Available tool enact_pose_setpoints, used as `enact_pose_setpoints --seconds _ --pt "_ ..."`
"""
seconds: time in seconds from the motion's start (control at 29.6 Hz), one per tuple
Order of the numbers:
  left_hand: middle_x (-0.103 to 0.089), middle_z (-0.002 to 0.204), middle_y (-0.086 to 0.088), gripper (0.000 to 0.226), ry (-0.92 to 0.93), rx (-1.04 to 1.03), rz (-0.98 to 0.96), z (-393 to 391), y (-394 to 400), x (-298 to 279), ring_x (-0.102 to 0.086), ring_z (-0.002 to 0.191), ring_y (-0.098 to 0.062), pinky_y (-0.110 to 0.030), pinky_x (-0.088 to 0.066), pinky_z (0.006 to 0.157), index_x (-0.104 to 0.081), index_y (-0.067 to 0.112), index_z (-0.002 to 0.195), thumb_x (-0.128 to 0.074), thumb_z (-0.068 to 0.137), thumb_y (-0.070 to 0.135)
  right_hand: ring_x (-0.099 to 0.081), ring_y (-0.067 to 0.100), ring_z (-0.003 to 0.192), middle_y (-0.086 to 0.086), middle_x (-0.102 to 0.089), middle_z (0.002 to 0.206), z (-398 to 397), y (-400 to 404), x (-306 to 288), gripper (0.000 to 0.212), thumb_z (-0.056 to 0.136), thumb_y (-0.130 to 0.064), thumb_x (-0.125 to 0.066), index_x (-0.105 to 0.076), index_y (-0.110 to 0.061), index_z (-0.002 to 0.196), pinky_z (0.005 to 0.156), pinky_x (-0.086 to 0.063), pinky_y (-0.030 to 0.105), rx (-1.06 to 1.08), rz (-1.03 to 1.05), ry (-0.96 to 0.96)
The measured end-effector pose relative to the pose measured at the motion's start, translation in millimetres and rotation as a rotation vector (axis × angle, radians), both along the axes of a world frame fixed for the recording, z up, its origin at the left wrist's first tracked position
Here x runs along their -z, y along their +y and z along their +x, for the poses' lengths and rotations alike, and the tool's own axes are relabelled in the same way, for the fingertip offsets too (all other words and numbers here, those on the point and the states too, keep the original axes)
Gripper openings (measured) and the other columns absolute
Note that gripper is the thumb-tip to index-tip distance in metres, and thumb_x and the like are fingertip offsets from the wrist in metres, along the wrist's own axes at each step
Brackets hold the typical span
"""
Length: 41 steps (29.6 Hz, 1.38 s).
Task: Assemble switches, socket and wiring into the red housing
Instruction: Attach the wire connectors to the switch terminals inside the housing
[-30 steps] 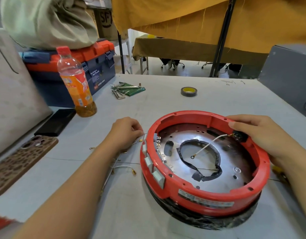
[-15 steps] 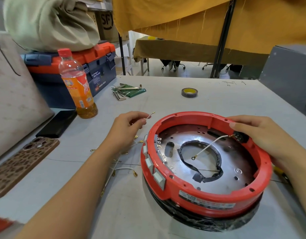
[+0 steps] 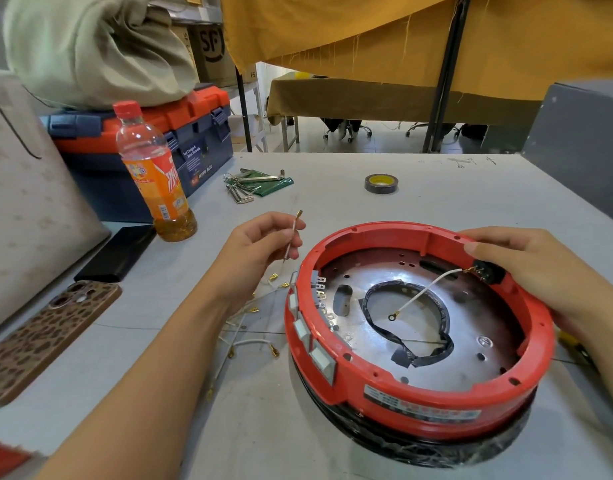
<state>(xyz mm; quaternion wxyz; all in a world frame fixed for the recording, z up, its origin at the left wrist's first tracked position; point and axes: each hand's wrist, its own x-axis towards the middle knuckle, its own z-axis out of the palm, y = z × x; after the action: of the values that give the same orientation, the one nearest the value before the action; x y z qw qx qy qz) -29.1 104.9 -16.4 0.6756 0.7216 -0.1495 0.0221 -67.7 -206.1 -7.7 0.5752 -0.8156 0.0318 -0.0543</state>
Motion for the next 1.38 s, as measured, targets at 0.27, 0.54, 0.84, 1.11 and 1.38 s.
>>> enact_pose_setpoints --seconds 0.27,0.54,0.84,1.11,1.38 --pt "-0.069 0.076 0.004 0.009 -0.023 -0.049 -0.013 -2 -2 -1 -0.059 0.07 -0.008 -0.024 -0.049 0.074 -0.074 0.023 0.076 -0.065 0.079 0.023 -0.071 0.017 0.079 0.0 -0.075 0.086 2 -2 2 0.018 0.088 -0.016 -0.061 -0.075 -0.026 0.091 0.082 -0.054 0.038 -0.013 0.0 -0.004" --pt "-0.069 0.078 0.003 0.015 -0.036 -0.054 -0.007 -4 -2 -4 -0.059 0.07 -0.009 -0.028 -0.048 0.076 -0.074 0.022 0.081 -0.064 0.084 0.011 -0.07 0.021 0.084 0.0 -0.075 0.087 2 -1 1 0.017 0.088 -0.015 -0.06 -0.075 -0.024 0.092 0.086 -0.053 0.042 -0.014 -0.012 -0.011" --pt "-0.068 0.071 0.004 0.014 -0.084 -0.053 0.031 -5 -6 -5 -0.064 0.068 -0.01 -0.019 -0.052 0.069 -0.07 0.015 0.082 -0.064 0.083 0.003 -0.069 0.025 0.087 0.003 -0.075 0.088 1 1 0 0.016 0.089 -0.015 -0.06 -0.074 -0.021 0.095 0.089 -0.052 0.043 -0.003 -0.016 -0.004" --pt "-0.067 0.066 0.009 0.008 -0.116 -0.1 0.173 -12 -15 -17 -0.06 0.064 -0.001 -0.009 -0.045 0.061 -0.068 0.012 0.079 -0.065 0.083 0.006 -0.069 0.026 0.091 0.003 -0.075 0.089 -1 1 -1 0.016 0.089 -0.014 -0.06 -0.074 -0.02 0.095 0.089 -0.053 0.04 0.01 -0.002 -0.004" --pt "-0.072 0.08 0.001 0.011 -0.146 -0.007 0.407 -20 -39 -41 -0.065 0.076 -0.015 -0.023 -0.053 0.076 -0.073 0.024 0.086 -0.068 0.083 0.016 -0.067 0.022 0.094 0.001 -0.073 0.093 1 2 1 0.016 0.088 -0.017 -0.061 -0.074 -0.021 0.097 0.094 -0.05 0.042 0.028 -0.026 -0.007"
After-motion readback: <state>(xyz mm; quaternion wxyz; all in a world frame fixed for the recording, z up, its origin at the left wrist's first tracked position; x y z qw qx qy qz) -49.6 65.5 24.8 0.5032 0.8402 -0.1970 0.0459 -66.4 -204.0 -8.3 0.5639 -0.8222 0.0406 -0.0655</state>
